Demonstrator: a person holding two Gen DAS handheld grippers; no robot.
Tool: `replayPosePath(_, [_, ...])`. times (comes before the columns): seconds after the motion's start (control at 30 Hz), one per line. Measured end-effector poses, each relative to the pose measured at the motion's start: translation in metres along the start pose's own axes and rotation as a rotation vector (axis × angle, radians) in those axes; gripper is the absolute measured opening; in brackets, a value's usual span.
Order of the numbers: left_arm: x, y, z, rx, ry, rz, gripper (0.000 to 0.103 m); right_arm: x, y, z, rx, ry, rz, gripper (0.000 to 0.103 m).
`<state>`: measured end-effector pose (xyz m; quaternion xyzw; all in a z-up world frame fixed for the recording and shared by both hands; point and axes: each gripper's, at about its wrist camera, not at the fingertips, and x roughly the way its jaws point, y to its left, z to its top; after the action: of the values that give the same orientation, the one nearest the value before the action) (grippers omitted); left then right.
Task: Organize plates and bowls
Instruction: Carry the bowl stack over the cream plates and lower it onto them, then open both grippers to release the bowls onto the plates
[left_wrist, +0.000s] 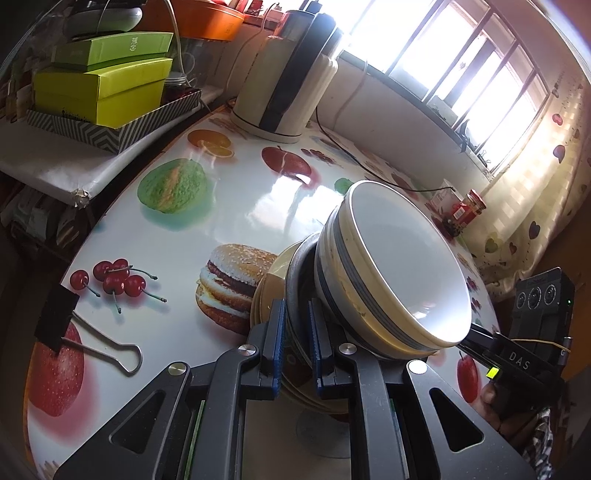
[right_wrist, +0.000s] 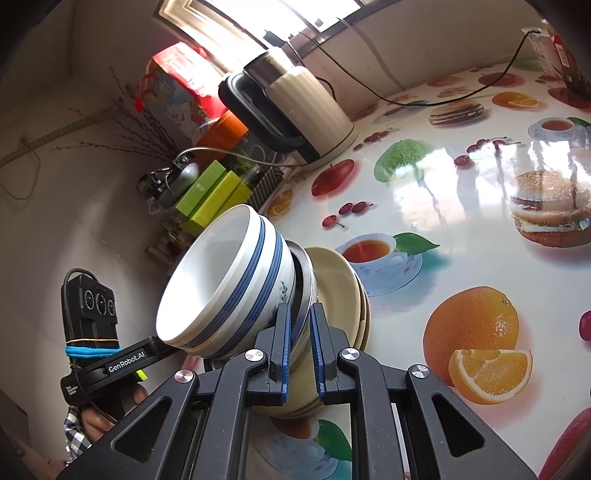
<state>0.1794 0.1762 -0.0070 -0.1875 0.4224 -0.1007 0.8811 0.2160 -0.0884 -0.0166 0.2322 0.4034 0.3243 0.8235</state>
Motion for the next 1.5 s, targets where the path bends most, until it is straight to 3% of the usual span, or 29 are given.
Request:
replayPosePath(0.37, [-0.002,-0.003,-0.001,0.002,0.003,0.021,0.013,-0.003,0.002,0.001,-0.028,-0.007,-0.032,0.014])
replayPosePath(0.6, [-0.010,-0.005,0.000,0.014,-0.024,0.055,0.013,-0.008,0.004,-0.001,-0.043,-0.016,-0.069,0.027])
replayPosePath(0.73, [-0.014,-0.005,-0.002,0.022,-0.036,0.078,0.021,-0.012,0.006,-0.003,-0.047,-0.025,-0.076,0.033])
replayPosePath(1.07, [-0.025,-0.014,-0.010,0.052,-0.055,0.116,0.022,-0.022,0.019,-0.010,-0.094,-0.049,-0.103,0.046])
replayPosePath(1.5, [-0.039,-0.023,-0.027,0.069,-0.073,0.179,0.022,-0.039,0.037,-0.025,-0.146,-0.077,-0.138,0.052])
